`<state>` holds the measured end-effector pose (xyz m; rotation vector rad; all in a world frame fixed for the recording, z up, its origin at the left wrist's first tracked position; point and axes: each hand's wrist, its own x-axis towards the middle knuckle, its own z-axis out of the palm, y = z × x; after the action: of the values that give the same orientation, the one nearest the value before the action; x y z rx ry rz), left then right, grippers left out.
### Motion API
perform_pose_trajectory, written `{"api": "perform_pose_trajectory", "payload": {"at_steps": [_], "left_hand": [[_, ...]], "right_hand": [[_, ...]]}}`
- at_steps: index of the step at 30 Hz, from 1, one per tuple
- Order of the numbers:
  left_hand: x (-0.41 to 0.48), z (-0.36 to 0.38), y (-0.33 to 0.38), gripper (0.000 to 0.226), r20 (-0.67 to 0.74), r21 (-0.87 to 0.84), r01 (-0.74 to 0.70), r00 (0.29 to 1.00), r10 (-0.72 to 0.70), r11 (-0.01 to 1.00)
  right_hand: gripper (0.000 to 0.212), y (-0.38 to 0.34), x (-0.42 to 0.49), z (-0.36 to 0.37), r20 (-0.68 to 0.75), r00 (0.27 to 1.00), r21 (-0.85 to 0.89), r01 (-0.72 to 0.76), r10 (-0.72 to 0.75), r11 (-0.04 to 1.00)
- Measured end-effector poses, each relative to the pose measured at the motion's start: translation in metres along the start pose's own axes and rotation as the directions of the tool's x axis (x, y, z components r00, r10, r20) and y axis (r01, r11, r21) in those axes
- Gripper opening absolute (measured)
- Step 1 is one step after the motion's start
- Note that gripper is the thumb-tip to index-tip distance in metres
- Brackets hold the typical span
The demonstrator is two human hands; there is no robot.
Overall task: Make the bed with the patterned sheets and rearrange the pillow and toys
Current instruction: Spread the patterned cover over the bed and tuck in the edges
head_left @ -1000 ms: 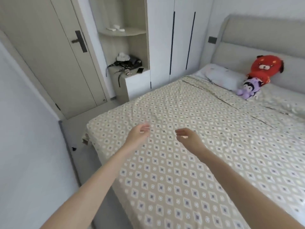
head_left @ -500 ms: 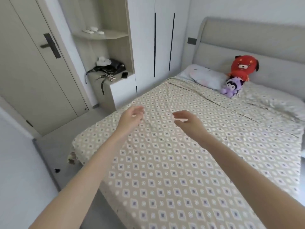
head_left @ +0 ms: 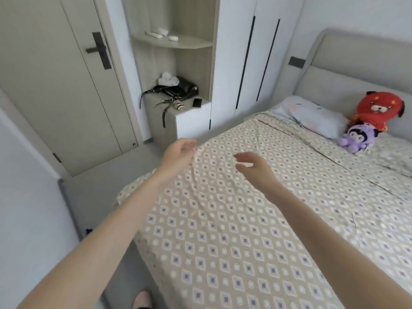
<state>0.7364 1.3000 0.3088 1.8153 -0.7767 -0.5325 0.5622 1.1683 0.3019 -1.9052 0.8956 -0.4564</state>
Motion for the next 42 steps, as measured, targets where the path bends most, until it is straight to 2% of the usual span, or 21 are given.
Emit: {"api": "perform_pose_trajectory", "payload": {"at_steps": [4, 8, 13, 22, 32, 38, 42], "left_hand": [[0.075, -0.052, -0.021, 0.022, 0.075, -0.024, 0.012, 0.997, -0.01, 1.0], [0.142, -0.103, -0.026, 0.021, 0.186, 0.033, -0.03, 0.982, 0.023, 0.999], [0.219, -0.147, -0.022, 0.02, 0.208, 0.035, -0.058, 0.977, 0.049, 0.998], [0.348, -0.173, -0.016, 0.024, 0.23, -0.031, -0.081, 0.969, 0.086, 0.996], [0.484, -0.206, -0.031, 0.026, 0.328, 0.01, -0.097, 0.941, 0.089, 0.995], [0.587, -0.217, -0.066, 0.026, 0.445, 0.002, -0.171, 0.883, 0.152, 0.985], [0.659, -0.235, -0.075, 0.023, 0.594, 0.014, -0.237, 0.783, 0.183, 0.971]], "right_hand": [[0.03, -0.034, 0.054, 0.053, -0.08, 0.995, 0.006, -0.054, 0.054, 0.999], [0.03, -0.073, 0.103, 0.089, -0.134, 0.986, 0.018, -0.093, 0.095, 0.995], [0.029, -0.112, 0.173, 0.12, -0.176, 0.981, 0.008, -0.087, 0.088, 0.996], [0.028, -0.127, 0.3, 0.136, -0.222, 0.973, -0.012, -0.075, 0.07, 0.997], [0.029, -0.15, 0.417, 0.178, -0.29, 0.948, 0.009, -0.137, 0.134, 0.991], [0.03, -0.147, 0.483, 0.223, -0.412, 0.882, 0.086, -0.212, 0.228, 0.974], [0.029, -0.157, 0.527, 0.255, -0.535, 0.785, 0.179, -0.255, 0.311, 0.95]]}}
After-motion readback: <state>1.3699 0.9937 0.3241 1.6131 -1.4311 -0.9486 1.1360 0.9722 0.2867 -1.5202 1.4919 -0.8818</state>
